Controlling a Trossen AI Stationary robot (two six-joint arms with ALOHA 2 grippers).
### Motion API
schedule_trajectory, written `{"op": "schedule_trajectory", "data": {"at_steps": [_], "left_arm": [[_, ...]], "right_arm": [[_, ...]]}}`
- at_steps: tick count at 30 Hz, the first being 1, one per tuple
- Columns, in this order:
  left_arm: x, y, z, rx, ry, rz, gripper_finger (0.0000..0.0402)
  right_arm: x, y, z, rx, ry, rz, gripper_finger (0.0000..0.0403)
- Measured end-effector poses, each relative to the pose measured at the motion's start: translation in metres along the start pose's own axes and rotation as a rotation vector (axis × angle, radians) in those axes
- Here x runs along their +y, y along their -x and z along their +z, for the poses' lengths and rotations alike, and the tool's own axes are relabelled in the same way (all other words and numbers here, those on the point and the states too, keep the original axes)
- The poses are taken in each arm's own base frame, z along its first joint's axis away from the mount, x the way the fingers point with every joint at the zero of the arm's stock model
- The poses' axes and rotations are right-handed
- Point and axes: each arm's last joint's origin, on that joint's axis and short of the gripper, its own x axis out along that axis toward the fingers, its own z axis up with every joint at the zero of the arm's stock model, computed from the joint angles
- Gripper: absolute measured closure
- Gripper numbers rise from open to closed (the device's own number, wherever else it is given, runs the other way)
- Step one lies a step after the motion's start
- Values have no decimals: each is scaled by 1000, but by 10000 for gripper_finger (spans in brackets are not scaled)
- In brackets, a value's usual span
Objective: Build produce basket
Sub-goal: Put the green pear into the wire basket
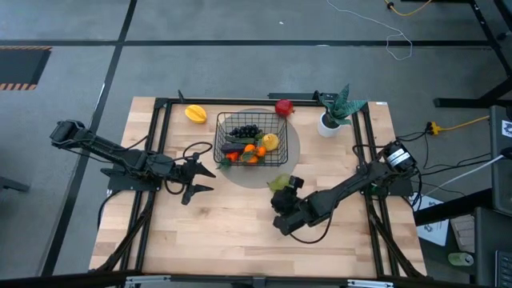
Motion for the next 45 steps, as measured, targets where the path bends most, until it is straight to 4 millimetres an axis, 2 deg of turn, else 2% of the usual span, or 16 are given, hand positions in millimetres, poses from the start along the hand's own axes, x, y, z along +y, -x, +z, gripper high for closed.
{"op": "schedule_trajectory", "data": {"at_steps": [9,15,19,25,34,37,42,45], "left_arm": [[0,0,0,0,0,0,189],[0,0,0,0,0,0,189],[0,0,0,0,0,0,189],[0,0,0,0,0,0,189],[0,0,0,0,0,0,189],[0,0,0,0,0,0,189],[0,0,0,0,0,0,189],[0,0,0,0,-1,0,189]], "right_arm": [[-14,-11,-34,130,-22,-104,253],[-35,-15,-65,204,-100,-305,253],[-47,-9,-72,206,-157,-446,253],[-48,8,-70,238,-165,-505,253],[-37,14,-66,333,-103,-399,253],[-34,12,-64,302,-99,-372,253],[-42,8,-55,96,-132,-486,254],[-48,-1,-52,105,-135,-495,254]]}}
